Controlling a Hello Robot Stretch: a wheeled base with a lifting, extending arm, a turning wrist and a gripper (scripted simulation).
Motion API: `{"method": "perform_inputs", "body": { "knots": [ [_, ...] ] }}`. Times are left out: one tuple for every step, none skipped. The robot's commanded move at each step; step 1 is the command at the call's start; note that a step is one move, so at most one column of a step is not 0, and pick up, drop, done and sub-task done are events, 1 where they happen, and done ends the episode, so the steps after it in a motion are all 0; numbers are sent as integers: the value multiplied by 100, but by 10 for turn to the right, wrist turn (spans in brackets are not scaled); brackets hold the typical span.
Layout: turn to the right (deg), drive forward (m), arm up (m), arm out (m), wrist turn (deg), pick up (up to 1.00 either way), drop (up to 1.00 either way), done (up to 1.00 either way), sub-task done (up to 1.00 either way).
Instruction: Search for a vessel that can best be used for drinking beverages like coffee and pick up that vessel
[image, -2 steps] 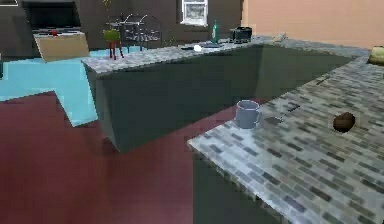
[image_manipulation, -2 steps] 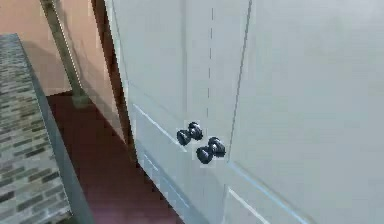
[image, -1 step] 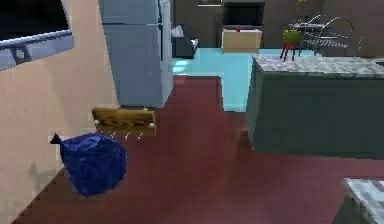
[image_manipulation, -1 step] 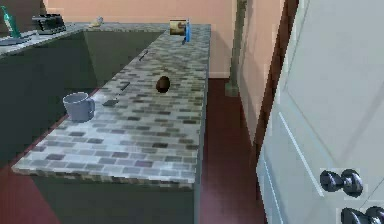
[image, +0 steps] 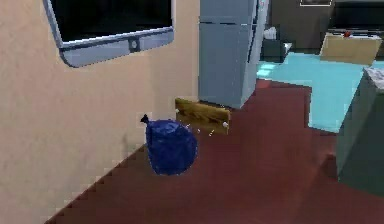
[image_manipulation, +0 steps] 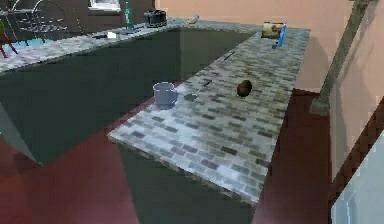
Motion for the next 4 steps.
{"method": "perform_inputs", "body": {
  "knots": [
    [450,0,0,0,0,0,0,0,0],
    [270,0,0,0,0,0,0,0,0],
    [0,25,0,0,0,0,0,0,0],
    [-450,0,0,0,0,0,0,0,0]
  ]
}}
